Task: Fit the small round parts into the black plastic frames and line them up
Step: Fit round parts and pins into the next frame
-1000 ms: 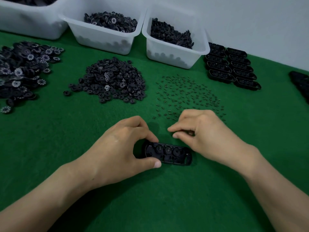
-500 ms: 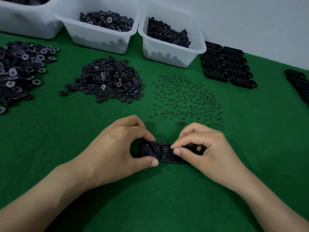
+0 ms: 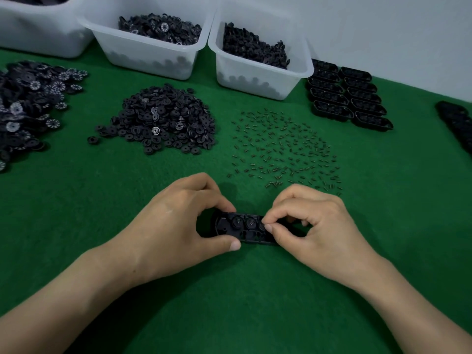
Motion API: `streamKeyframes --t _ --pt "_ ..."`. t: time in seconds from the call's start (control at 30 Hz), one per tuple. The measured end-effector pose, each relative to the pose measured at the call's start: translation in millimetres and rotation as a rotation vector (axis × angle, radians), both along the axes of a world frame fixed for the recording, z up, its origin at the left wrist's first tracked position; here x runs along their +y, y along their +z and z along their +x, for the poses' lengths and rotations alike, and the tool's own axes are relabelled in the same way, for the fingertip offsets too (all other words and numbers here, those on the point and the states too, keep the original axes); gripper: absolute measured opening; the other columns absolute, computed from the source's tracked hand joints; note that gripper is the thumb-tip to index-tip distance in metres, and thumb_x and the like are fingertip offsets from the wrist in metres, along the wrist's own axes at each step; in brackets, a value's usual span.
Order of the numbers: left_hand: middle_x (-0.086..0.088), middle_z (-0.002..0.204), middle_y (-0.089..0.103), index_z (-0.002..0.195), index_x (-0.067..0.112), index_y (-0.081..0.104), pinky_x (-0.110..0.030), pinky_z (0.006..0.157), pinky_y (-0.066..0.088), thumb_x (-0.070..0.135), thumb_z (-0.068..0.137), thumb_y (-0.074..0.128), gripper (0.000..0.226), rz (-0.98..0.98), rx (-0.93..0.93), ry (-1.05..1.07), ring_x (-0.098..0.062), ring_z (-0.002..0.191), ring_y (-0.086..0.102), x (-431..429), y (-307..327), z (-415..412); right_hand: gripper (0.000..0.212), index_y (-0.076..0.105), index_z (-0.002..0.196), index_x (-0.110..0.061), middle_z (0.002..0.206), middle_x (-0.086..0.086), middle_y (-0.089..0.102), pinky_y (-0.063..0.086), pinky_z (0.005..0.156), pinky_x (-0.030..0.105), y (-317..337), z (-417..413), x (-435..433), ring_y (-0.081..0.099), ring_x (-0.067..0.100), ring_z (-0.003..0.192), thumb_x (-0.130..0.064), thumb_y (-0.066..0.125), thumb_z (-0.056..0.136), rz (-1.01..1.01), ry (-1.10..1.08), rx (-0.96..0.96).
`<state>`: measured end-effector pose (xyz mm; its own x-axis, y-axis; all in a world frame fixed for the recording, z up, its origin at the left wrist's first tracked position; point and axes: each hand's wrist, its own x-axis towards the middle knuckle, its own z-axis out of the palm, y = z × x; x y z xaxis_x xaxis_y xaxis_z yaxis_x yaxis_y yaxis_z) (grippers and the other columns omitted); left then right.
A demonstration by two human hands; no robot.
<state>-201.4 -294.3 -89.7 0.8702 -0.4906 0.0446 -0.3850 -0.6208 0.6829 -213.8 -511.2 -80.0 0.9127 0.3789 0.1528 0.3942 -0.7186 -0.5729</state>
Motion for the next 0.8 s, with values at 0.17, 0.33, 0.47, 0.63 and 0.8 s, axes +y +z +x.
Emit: streamKeyframes --t 0.17,0.33,0.47,0.63,0.8 --pt "0.021 0.093 0.049 0.095 0.035 0.066 -0.003 0.07 0.033 0.069 0.058 0.051 0.053 -0.004 0.002 0.005 0.01 0.086 0.044 0.4 -0.7 -0.4 0.019 0.073 0.077 -0.019 0.076 -0.005 0.067 0.048 0.06 0.026 6.4 3.0 -7.9 0.059 0.014 0.066 -0.001 0.068 0.077 0.193 -0.051 0.177" --pt "0.021 0.094 0.049 0.095 0.036 0.065 -0.003 0.071 0.034 0.069 0.058 0.052 0.051 0.006 0.0 0.009 0.008 0.088 0.045 0.6 -0.2 -0.5 0.019 0.068 0.079 -0.024 0.077 -0.009 0.066 0.053 0.067 0.027 8.7 2.6 -16.7 0.061 0.011 0.071 -0.005 0.065 0.08 0.143 -0.131 0.18" --pt "0.019 0.092 0.05 0.094 0.035 0.066 -0.004 0.07 0.035 0.067 0.057 0.053 0.05 0.011 -0.017 0.032 0.005 0.087 0.047 -1.4 1.3 -2.6 0.01 0.063 0.08 -0.026 0.083 -0.011 0.059 0.047 0.061 0.022 8.3 -9.4 -13.1 0.055 0.01 0.073 -0.025 0.071 0.073 0.023 -0.016 0.173" --pt "0.017 0.084 0.054 0.093 0.035 0.068 -0.006 0.063 0.037 0.065 0.054 0.055 0.051 0.025 -0.037 0.076 0.001 0.077 0.051 -6.1 6.4 -6.8 0.008 0.067 0.077 -0.022 0.09 -0.009 0.057 0.047 0.064 0.023 1.1 -17.0 -12.1 0.054 0.009 0.076 -0.024 0.074 0.074 0.028 0.032 0.09" --pt "0.011 0.075 0.057 0.099 0.033 0.067 -0.013 0.064 0.044 0.055 0.053 0.068 0.052 0.002 -0.024 0.142 -0.004 0.071 0.056 -23.9 16.8 -0.5 0.007 0.07 0.083 -0.022 0.09 -0.009 0.057 0.048 0.065 0.021 1.2 -17.4 -26.7 0.055 0.008 0.08 -0.018 0.072 0.078 0.081 0.006 -0.005"
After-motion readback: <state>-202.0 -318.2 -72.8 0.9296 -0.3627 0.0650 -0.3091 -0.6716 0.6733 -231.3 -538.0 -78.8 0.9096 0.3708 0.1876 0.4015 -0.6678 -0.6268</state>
